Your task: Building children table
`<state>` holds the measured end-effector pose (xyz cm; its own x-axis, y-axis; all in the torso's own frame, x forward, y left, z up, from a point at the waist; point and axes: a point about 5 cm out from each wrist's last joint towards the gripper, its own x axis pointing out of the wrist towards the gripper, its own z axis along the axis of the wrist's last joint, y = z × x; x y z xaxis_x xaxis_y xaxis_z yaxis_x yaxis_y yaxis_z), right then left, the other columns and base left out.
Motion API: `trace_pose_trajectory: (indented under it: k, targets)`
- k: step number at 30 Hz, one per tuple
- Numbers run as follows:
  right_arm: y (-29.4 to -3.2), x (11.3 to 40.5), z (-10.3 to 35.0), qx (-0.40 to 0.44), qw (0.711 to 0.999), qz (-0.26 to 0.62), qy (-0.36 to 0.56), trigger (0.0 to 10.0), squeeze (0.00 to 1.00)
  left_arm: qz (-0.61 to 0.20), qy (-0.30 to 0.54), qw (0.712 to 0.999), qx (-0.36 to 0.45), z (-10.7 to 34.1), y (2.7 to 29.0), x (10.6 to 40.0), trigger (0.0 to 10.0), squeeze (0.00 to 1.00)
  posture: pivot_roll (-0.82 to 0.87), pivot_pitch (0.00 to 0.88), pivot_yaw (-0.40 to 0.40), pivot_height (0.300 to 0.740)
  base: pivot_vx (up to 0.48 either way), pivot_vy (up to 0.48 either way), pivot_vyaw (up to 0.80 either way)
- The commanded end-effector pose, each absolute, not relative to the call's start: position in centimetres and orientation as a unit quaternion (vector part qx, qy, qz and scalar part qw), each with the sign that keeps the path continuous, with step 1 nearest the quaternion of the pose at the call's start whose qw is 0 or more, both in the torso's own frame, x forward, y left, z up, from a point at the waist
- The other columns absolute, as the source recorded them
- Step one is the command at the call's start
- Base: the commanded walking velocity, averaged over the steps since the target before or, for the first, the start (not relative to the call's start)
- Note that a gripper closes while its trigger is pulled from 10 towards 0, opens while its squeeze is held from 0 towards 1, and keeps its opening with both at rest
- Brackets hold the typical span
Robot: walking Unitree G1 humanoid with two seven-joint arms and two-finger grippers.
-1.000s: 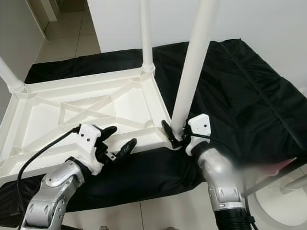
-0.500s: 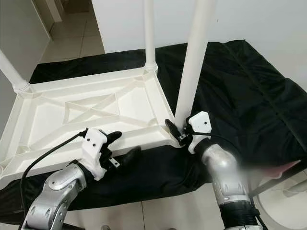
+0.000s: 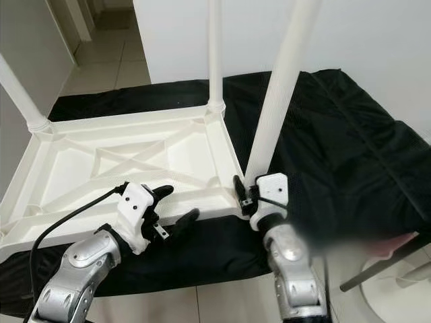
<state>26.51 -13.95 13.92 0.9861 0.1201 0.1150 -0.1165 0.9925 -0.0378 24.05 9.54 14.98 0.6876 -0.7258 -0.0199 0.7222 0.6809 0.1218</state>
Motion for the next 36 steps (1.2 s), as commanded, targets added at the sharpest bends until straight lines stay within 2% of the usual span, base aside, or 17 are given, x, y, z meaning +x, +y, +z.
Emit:
trace_pose_trajectory:
  k: [1, 3, 8, 15, 16, 17, 18, 22, 23, 24, 25, 32, 36]
  targets:
    - [-13.5, 26.0, 12.8, -0.005, 0.999, 0.023, -0.024, 10.0, 0.00, -0.399, -0.018, 0.915, 0.062, 15.0, 9.6, 24.3, 10.0, 0.00, -0.09, 0.002, 0.051, 0.740, 0.000, 0.000, 0.00]
    - [-12.8, 25.5, 12.6, 0.016, 0.999, -0.019, -0.022, 10.0, 0.00, -0.390, -0.017, 0.919, 0.059, 15.2, 9.9, 24.6, 10.0, 0.00, -0.09, 0.005, 0.054, 0.740, 0.000, 0.000, 0.00]
    - [-12.8, 25.3, 12.4, 0.014, 0.999, -0.045, -0.016, 10.0, 0.00, -0.391, -0.016, 0.918, 0.060, 15.1, 10.0, 24.5, 10.0, 0.00, -0.09, 0.010, 0.061, 0.740, 0.000, 0.000, 0.00]
    - [-13.3, 25.5, 13.2, 0.027, 0.998, -0.045, -0.029, 10.0, 0.00, -0.406, -0.010, 0.912, 0.061, 14.9, 9.8, 24.3, 10.0, 0.00, -0.09, 0.015, 0.066, 0.740, 0.000, 0.000, 0.00]
    - [-13.5, 25.5, 13.6, 0.026, 0.998, -0.034, -0.043, 10.0, 1.00, -0.410, 0.003, 0.910, 0.058, 14.5, 9.8, 24.3, 10.0, 0.06, -0.09, 0.023, 0.073, 0.740, 0.000, 0.000, 0.00]
    - [-13.7, 25.6, 13.9, 0.026, 0.998, -0.024, -0.053, 10.0, 1.00, -0.415, 0.011, 0.908, 0.057, 14.3, 9.7, 24.2, 10.0, 0.06, -0.09, 0.023, 0.073, 0.740, 0.000, 0.000, 0.00]
    - [-13.8, 25.6, 14.1, 0.026, 0.998, -0.017, -0.060, 10.0, 1.00, -0.419, 0.017, 0.906, 0.056, 14.1, 9.6, 24.2, 10.0, 0.38, -0.09, 0.023, 0.073, 0.740, 0.000, 0.000, 0.00]
    - [-14.1, 25.6, 14.6, 0.017, 0.997, 0.019, -0.077, 10.0, 1.00, -0.426, 0.021, 0.903, 0.056, 14.1, 9.5, 23.9, 10.0, 0.38, -0.09, 0.024, 0.074, 0.740, 0.000, 0.000, 0.00]
    - [-14.4, 25.7, 14.6, 0.014, 0.996, 0.034, -0.078, 10.0, 1.00, -0.427, 0.022, 0.902, 0.059, 14.0, 9.5, 24.0, 10.0, 0.31, -0.09, 0.024, 0.077, 0.740, 0.000, 0.000, 0.00]
    - [-14.6, 25.7, 14.7, 0.011, 0.996, 0.045, -0.079, 10.0, 1.00, -0.427, 0.022, 0.902, 0.061, 14.0, 9.5, 24.0, 10.0, 0.31, -0.09, 0.024, 0.077, 0.740, 0.000, 0.000, 0.00]
    - [-14.9, 25.8, 14.9, 0.001, 0.995, 0.062, -0.083, 10.0, 0.00, -0.429, 0.018, 0.901, 0.065, 14.1, 9.4, 24.0, 10.0, 0.00, -0.10, 0.024, 0.072, 0.740, 0.000, 0.000, 0.00]
    - [-15.6, 26.2, 15.0, -0.018, 0.990, 0.118, -0.081, 10.0, 0.00, -0.435, 0.014, 0.898, 0.071, 14.2, 9.3, 24.0, 10.0, 0.00, -0.10, 0.020, 0.071, 0.740, 0.000, 0.000, 0.00]
    - [-16.2, 27.2, 14.8, -0.053, 0.977, 0.194, -0.077, 10.0, 0.00, -0.440, 0.011, 0.895, 0.079, 14.3, 9.0, 23.8, 10.0, 0.00, -0.09, 0.015, 0.079, 0.740, 0.000, 0.000, 0.00]
